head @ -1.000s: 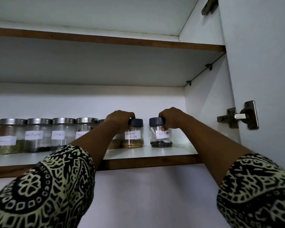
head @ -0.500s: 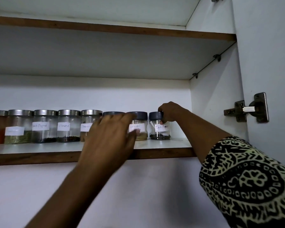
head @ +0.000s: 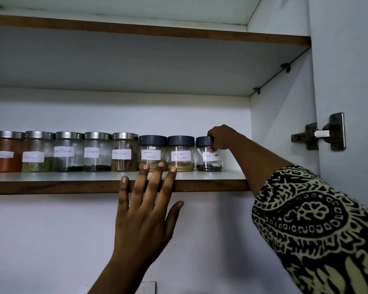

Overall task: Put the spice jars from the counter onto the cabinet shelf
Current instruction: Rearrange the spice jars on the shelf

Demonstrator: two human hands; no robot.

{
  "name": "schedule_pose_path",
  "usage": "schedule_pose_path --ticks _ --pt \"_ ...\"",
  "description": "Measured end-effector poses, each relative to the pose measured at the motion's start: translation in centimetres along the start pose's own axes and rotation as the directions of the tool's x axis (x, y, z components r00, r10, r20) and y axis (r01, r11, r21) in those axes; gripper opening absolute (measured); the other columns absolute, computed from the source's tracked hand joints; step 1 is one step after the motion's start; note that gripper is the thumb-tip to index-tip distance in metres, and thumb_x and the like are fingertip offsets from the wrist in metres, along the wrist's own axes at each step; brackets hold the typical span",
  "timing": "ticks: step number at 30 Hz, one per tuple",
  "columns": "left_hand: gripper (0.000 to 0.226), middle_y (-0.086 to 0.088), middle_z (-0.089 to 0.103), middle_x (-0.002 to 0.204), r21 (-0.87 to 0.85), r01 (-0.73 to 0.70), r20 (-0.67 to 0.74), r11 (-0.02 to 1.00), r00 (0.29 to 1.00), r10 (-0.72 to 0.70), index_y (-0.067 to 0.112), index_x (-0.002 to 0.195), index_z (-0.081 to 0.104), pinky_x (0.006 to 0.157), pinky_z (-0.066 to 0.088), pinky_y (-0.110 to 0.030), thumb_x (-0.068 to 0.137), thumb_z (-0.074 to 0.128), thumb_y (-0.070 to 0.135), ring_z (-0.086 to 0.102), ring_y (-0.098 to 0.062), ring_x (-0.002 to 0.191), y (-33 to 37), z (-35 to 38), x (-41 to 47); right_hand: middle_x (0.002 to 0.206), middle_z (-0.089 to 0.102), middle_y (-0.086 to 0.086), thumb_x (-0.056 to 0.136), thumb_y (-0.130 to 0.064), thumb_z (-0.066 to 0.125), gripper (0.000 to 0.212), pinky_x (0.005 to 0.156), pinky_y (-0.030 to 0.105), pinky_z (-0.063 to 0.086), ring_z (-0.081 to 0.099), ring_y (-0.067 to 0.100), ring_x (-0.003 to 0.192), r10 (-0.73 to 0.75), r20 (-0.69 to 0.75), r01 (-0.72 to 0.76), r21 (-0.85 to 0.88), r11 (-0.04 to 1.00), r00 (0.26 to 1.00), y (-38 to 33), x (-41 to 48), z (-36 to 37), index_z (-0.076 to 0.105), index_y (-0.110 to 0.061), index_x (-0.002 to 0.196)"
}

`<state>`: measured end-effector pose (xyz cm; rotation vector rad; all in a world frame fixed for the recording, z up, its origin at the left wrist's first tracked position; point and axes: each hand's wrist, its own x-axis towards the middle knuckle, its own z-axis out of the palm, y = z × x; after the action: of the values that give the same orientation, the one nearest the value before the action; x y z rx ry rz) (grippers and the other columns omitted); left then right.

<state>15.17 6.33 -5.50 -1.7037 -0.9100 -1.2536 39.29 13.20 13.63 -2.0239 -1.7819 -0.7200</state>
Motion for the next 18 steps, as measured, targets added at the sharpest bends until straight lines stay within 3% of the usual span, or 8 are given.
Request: schedule_pose_path --ticks 5,14,18 --pt "0.063 -0.005 0.036 0.145 0.061 0.0 -0.034 0.998 0.999 0.002 0.02 0.147 0.028 0.114 0.014 -0.049 0.091 0.037 0.049 0.031 -0.027 0.137 -0.1 0.8 0.0 0.113 0.066 0.012 0.075 -0.02 0.075 0.042 0.084 0.033 0.046 0.06 0.029 0.105 0.018 0.01 -0.018 0.023 1.0 1.0 0.0 0.0 -0.1 0.062 -0.007 0.113" --pt "0.064 -0.006 0.044 0.143 0.07 -0.046 0.008 0.996 0.999 0.046 0.019 0.147 0.029 0.111 0.021 -0.048 0.091 0.038 0.049 0.032 -0.026 0.136 -0.8 0.2 -0.3 0.113 0.065 0.014 0.073 -0.015 0.075 0.038 0.085 0.034 0.048 0.061 0.031 0.103 0.064 0.027 -0.066 0.052 0.997 0.998 -1.4 -0.1 -0.3 0.063 -0.006 0.108" --pt "0.066 -0.006 0.037 0.144 0.074 -0.054 0.017 0.996 0.998 0.052 0.02 0.149 0.024 0.112 0.018 -0.048 0.091 0.037 0.049 0.03 -0.026 0.137 -1.0 0.7 -0.3 0.131 0.053 0.016 0.076 -0.017 0.074 0.068 0.097 0.039 0.044 0.051 0.033 0.119 0.09 0.011 -0.091 0.131 0.987 0.996 -1.3 -1.2 -0.3 0.041 -0.007 0.135"
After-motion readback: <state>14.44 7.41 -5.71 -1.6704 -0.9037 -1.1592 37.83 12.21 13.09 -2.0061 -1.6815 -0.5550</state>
